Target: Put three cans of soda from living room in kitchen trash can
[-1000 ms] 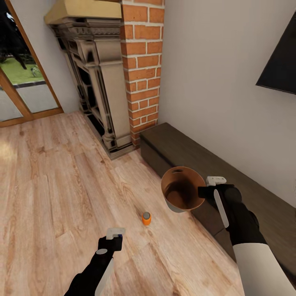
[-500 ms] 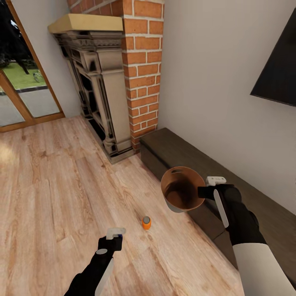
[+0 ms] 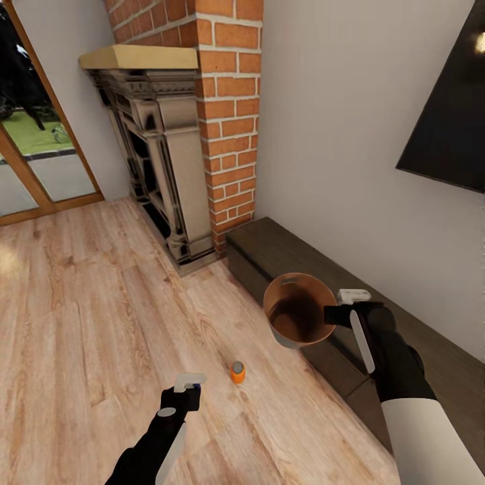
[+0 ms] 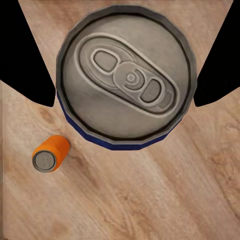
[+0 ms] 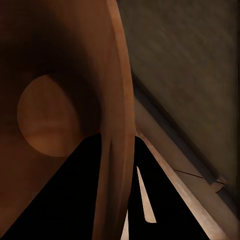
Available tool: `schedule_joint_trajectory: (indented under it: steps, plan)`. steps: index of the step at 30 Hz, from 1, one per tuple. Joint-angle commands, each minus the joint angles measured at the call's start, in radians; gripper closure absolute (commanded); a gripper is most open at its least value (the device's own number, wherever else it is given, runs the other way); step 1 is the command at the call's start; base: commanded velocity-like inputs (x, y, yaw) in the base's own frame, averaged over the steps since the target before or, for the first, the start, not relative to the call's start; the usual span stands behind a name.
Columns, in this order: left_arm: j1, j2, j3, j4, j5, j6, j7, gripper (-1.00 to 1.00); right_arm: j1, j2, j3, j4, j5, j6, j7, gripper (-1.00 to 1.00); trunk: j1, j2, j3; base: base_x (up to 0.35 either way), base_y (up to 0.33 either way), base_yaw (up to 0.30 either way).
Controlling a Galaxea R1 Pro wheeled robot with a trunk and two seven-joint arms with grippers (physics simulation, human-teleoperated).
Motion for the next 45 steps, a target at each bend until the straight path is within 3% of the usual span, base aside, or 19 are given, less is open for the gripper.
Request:
schedule_joint_trajectory:
  steps: [1, 29, 37, 40, 43, 44, 45]
  plan:
    - [0.000, 0.000, 0.000, 0.000, 0.000, 0.000, -0.001, 1.00, 0.000, 0.000, 0.000, 0.000, -0.015, 0.000, 0.004, 1.00, -0.004, 0.007, 0.005, 0.000, 0.000, -0.063]
    - [0.000, 0.000, 0.000, -0.002, 0.001, 0.000, -0.001, 1.00, 0.000, 0.002, 0.000, 0.000, -0.015, 0.000, 0.004, 1.00, -0.111, 0.203, 0.138, 0.000, 0.000, -0.063]
    - [0.001, 0.000, 0.002, -0.054, 0.003, 0.000, -0.002, 1.00, 0.001, 0.007, 0.000, 0.005, -0.015, 0.000, 0.004, 1.00, -0.111, 0.203, 0.143, 0.000, 0.000, -0.024]
    - [0.001, 0.006, 0.005, -0.106, 0.004, 0.002, -0.028, 1.00, 0.001, 0.018, 0.000, 0.005, -0.015, 0.000, 0.004, 1.00, -0.111, 0.203, 0.144, 0.000, 0.000, -0.003]
    - [0.001, 0.016, 0.009, -0.171, 0.006, 0.008, -0.133, 1.00, 0.001, 0.025, 0.009, 0.007, -0.014, 0.000, 0.004, 1.00, -0.111, 0.203, 0.144, 0.000, 0.000, -0.001]
    - [0.001, 0.034, 0.014, -0.218, 0.006, 0.018, -0.200, 1.00, 0.001, 0.026, 0.043, 0.007, -0.014, 0.000, 0.004, 1.00, -0.111, 0.203, 0.144, 0.000, 0.000, 0.000]
    - [0.001, 0.040, 0.016, -0.235, 0.007, 0.025, -0.215, 1.00, 0.001, 0.026, 0.054, 0.007, -0.013, 0.000, 0.004, 1.00, -0.111, 0.203, 0.144, 0.000, 0.000, 0.000]
